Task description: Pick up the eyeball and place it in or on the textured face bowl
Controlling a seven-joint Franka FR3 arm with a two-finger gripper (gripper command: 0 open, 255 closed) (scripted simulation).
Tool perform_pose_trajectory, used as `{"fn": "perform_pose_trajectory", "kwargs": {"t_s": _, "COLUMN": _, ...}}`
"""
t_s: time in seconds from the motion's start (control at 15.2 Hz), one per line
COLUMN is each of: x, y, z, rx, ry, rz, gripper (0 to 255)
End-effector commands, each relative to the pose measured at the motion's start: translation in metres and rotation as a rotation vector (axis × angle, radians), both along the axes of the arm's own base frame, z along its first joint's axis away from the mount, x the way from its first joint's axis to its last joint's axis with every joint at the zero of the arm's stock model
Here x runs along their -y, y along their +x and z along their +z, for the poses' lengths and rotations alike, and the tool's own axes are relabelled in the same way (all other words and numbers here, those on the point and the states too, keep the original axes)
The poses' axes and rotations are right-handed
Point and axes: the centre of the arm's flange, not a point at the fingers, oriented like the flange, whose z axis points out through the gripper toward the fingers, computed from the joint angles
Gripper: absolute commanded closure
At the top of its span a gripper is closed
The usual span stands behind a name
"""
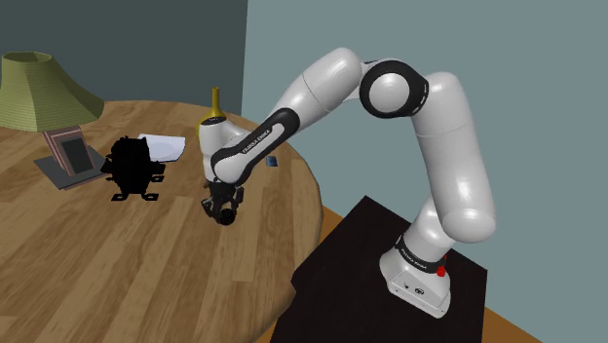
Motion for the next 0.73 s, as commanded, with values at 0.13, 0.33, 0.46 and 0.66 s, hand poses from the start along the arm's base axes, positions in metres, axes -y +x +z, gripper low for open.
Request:
{"fn": "perform_pose_trajectory", "kwargs": {"t_s": 0.13, "x": 0.000, "y": -0.001, "z": 0.021, "rx": 0.000, "ry": 0.000, "rz": 0.000, "gripper": 255}}
{"fn": "perform_pose_trajectory", "kwargs": {"t_s": 0.33, "x": 0.000, "y": -0.001, "z": 0.037, "rx": 0.000, "ry": 0.000, "rz": 0.000, "gripper": 255}}
{"fn": "perform_pose_trajectory", "kwargs": {"t_s": 0.46, "x": 0.000, "y": -0.001, "z": 0.047, "rx": 0.000, "ry": 0.000, "rz": 0.000, "gripper": 255}}
{"fn": "perform_pose_trajectory", "kwargs": {"t_s": 0.66, "x": 0.000, "y": -0.001, "z": 0.063, "rx": 0.000, "ry": 0.000, "rz": 0.000, "gripper": 255}}
